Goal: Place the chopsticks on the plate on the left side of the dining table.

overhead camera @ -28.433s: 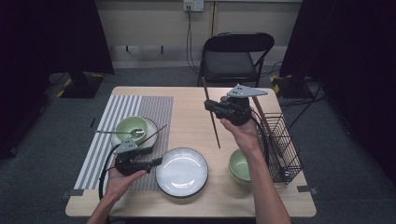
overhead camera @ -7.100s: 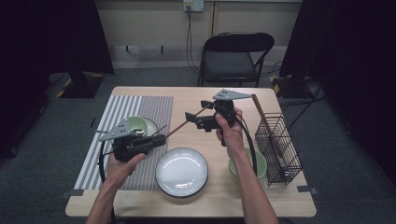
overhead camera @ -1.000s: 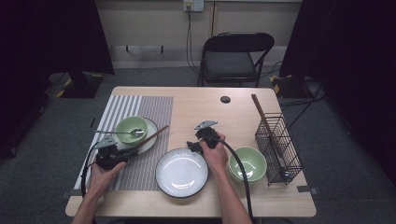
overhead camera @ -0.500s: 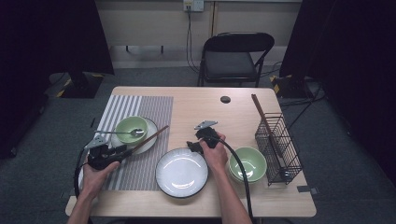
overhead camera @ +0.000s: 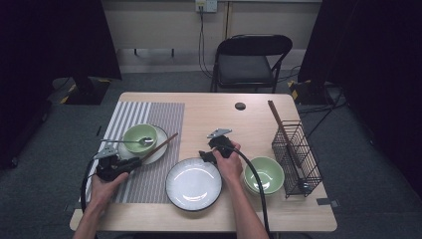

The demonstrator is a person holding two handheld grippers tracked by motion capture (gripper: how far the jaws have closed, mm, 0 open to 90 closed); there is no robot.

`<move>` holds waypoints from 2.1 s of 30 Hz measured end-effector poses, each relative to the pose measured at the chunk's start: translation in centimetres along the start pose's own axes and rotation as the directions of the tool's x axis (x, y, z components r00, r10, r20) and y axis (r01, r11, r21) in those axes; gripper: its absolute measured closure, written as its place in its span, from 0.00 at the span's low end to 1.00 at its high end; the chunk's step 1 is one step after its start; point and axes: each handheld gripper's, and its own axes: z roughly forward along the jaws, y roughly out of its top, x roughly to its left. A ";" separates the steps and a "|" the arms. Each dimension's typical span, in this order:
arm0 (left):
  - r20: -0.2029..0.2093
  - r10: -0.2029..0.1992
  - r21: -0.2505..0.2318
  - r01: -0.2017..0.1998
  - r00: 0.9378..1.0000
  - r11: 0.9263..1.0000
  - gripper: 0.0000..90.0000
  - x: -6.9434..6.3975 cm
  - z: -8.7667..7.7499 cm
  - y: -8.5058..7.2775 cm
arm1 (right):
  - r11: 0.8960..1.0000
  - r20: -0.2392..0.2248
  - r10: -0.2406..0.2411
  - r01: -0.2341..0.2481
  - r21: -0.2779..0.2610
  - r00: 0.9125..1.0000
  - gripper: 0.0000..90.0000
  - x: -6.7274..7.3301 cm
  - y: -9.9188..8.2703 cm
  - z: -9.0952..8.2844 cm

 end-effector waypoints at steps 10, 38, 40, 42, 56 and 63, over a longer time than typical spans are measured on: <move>-0.002 0.011 0.001 -0.011 1.000 1.000 0.85 0.2 -0.5 -0.1 | 1.000 0.001 -0.002 0.002 0.001 1.000 0.25 0.0 0.0 0.0; -0.038 0.030 0.031 -0.029 0.999 0.999 0.82 0.5 -1.2 0.1 | 1.000 0.001 -0.002 0.002 0.001 1.000 0.25 0.0 0.0 0.0; -0.040 0.033 0.032 -0.032 0.999 0.999 0.81 0.5 -1.2 0.1 | 1.000 0.001 -0.002 0.002 0.000 1.000 0.25 0.0 0.0 0.0; -0.042 0.029 0.032 -0.028 0.999 0.999 0.80 0.5 -1.2 0.1 | 1.000 0.001 -0.002 0.002 0.000 1.000 0.25 0.0 0.0 0.0; -0.026 0.015 -0.033 -0.016 1.000 0.999 0.77 -0.1 -1.8 0.8 | 1.000 0.001 -0.002 0.002 0.001 1.000 0.25 0.0 0.0 0.0; 0.026 0.022 -0.040 -0.021 0.999 0.999 0.93 -1.2 -1.3 1.2 | 1.000 0.001 -0.002 0.002 0.001 1.000 0.25 0.0 0.0 0.0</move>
